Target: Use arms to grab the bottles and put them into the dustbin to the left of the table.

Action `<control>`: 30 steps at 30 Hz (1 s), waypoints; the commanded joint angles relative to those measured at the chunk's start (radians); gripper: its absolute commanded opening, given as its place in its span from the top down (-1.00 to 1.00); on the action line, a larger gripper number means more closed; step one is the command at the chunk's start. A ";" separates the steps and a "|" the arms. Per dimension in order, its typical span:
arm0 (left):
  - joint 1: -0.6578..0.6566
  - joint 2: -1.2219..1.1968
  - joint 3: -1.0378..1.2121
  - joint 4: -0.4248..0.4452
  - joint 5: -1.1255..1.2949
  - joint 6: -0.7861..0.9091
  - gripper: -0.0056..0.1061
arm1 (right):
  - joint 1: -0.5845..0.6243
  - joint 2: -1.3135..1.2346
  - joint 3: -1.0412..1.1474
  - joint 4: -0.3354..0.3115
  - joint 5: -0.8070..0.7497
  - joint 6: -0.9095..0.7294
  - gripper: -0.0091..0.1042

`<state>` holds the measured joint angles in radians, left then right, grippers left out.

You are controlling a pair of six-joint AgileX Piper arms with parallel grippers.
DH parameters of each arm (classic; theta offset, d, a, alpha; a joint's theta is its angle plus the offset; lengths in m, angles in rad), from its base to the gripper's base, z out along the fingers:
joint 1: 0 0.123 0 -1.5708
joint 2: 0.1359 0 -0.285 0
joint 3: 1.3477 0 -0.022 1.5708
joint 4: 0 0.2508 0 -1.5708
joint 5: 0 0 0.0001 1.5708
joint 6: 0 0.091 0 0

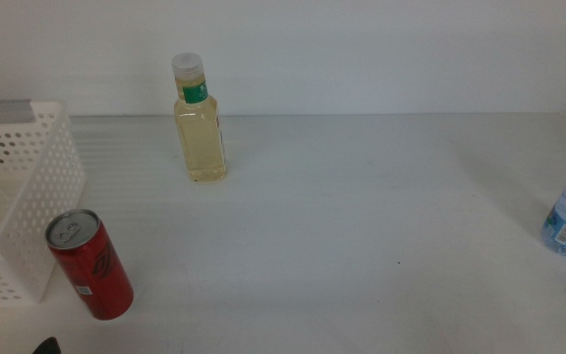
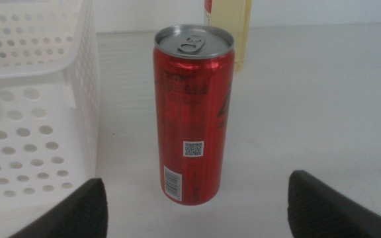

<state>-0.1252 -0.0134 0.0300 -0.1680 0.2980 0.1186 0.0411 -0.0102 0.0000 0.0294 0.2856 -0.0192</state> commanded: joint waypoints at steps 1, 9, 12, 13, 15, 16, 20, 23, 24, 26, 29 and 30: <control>-0.001 -0.004 0.004 -0.026 -0.105 -0.009 -0.69 | -0.006 -0.027 -0.027 -0.009 -0.078 -0.015 -0.51; -0.004 0.243 0.004 -0.019 -0.350 -0.003 -0.69 | -0.006 -0.027 -0.027 -0.009 -0.078 -0.015 -0.51; -0.004 0.386 0.004 -0.017 -0.450 -0.003 -0.69 | -0.006 -0.027 -0.027 -0.009 -0.078 -0.015 -0.51; -0.004 0.430 0.004 -0.013 -0.488 -0.004 -0.69 | -0.006 -0.027 -0.027 -0.009 -0.078 -0.015 -0.51; -0.009 0.503 0.004 -0.004 -0.562 -0.005 -0.69 | -0.006 -0.027 -0.027 -0.009 -0.078 -0.015 -0.51; -0.017 0.541 0.004 0.007 -0.603 -0.006 -0.69 | -0.006 -0.027 -0.027 -0.009 -0.078 -0.015 -0.51; -0.064 0.664 0.004 0.039 -0.750 -0.024 -0.69 | -0.006 -0.027 -0.027 -0.009 -0.078 -0.015 -0.51; -0.099 0.748 0.004 0.039 -0.841 -0.034 -0.69 | -0.006 -0.027 -0.027 -0.009 -0.078 -0.015 -0.51; -0.112 0.774 0.005 0.039 -0.868 -0.034 -0.69 | -0.006 -0.027 -0.027 -0.009 -0.078 -0.015 -0.51; -0.129 0.822 0.005 0.039 -0.915 -0.037 -0.69 | -0.006 -0.027 -0.027 -0.009 -0.078 -0.015 -0.51; -0.135 0.895 0.005 0.039 -0.991 -0.050 -0.69 | -0.006 -0.027 -0.027 -0.009 -0.078 -0.015 -0.51; -0.135 0.912 0.006 0.039 -1.018 -0.052 -0.69 | -0.006 -0.027 -0.027 -0.009 -0.078 -0.015 -0.51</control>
<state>-0.2544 0.8746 0.0300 -0.1319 -0.5967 0.0889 0.0411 -0.0102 0.0000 0.0285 0.2856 -0.0192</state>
